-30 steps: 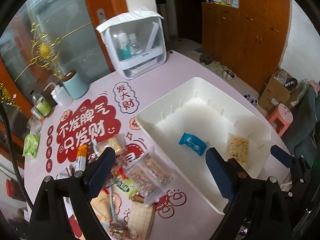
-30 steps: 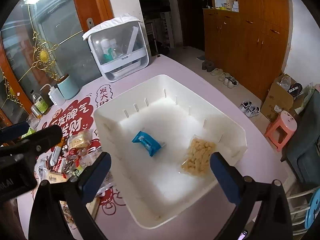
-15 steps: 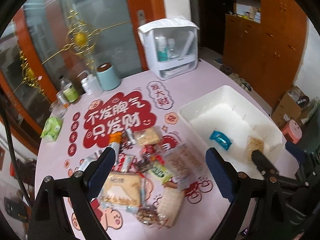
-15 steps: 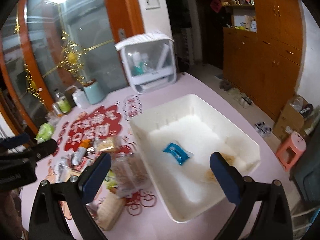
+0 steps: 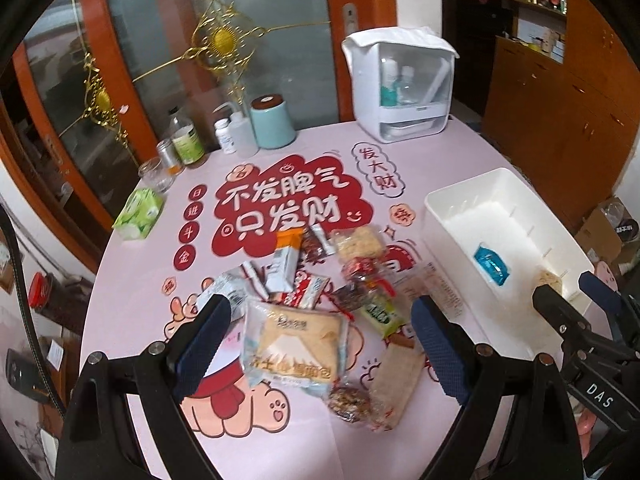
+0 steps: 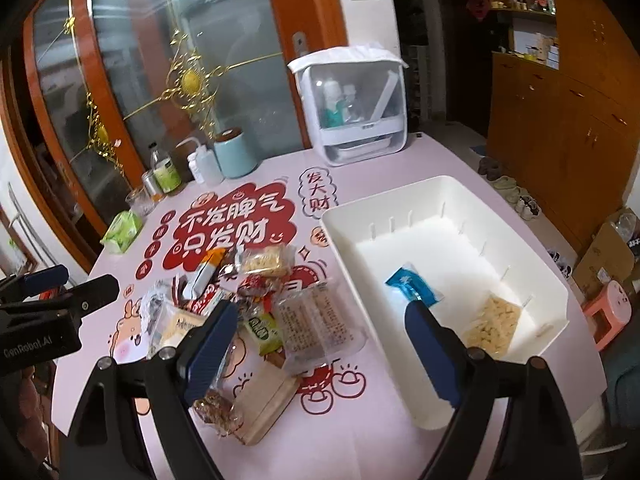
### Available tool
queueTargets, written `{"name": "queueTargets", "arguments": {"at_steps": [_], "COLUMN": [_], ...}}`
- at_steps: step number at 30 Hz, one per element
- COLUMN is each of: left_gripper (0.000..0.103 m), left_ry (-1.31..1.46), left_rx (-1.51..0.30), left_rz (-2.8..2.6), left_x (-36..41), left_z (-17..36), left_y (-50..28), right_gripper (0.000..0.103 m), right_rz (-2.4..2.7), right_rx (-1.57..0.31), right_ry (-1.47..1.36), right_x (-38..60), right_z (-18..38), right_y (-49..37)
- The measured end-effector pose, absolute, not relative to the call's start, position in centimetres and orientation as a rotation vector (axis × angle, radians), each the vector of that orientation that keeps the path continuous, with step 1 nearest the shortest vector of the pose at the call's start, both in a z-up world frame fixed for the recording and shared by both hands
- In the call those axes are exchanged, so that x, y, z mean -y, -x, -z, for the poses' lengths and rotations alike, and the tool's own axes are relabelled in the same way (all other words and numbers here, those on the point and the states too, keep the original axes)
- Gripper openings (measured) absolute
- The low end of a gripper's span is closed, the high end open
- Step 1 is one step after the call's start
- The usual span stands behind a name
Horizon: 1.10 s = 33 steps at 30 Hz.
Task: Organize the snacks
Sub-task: 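Move both tools back over the snack pile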
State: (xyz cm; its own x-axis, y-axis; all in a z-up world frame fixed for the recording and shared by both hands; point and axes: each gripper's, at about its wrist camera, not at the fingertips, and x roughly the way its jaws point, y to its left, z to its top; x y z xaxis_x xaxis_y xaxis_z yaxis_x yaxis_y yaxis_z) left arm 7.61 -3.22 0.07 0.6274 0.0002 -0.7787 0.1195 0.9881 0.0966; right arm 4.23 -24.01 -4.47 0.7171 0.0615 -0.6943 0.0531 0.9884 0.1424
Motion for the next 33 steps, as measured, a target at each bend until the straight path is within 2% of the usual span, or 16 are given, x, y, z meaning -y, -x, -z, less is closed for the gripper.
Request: {"name": "queueTargets", "arguments": {"at_steps": [5,13,27,33], "left_gripper": [0.091,0.091,0.091,0.091], "left_ry": [-0.126,-0.081,0.019,0.11], "left_rx": [-0.923,-1.004,-1.166,-1.26], "left_rz": [0.056,0.042,0.009,0.044], "left_x": [1.6,-1.0,-5.4,-6.1], "left_z": [1.4,5.1,13.3,16.6], "left_y": [-7.8,-8.2,-8.4,-8.0], "right_gripper": [0.08,0.075,0.075,0.075], "right_rz": [-0.033,-0.118,-0.215,-0.228], "right_rx": [-0.812,-0.891,-1.072,-1.11], "right_ry": [-0.148,-0.127,-0.046,-0.065], "right_x": [22.5,19.9,18.7,19.2], "right_z": [5.9,8.4,16.9,18.8], "right_y": [-4.8,-5.8,-5.3,-5.8]}}
